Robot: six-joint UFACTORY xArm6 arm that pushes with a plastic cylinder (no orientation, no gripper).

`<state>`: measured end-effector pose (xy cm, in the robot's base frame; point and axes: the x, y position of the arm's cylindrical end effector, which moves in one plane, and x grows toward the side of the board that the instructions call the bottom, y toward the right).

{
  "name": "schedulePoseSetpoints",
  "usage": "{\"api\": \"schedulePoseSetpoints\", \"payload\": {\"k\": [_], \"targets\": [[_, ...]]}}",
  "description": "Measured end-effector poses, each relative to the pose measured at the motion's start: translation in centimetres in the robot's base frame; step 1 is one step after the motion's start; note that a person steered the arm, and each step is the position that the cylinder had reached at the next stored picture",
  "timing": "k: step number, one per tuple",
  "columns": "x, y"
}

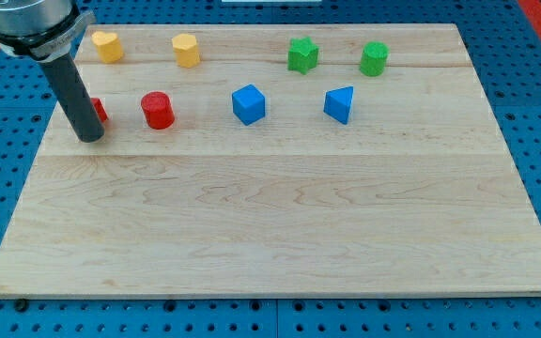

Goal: Push red star below to the yellow heart

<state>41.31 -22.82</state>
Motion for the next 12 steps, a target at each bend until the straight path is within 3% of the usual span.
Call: {"api": "schedulePoseSetpoints", "payload": {"k": [3, 4, 9, 10, 11, 12], "targets": [[1.6, -1.5], [1.1, -4.9], [-2.2, -5.1], [3.8, -5.1], [6.5, -2.1], [6.5, 1.9]]}}
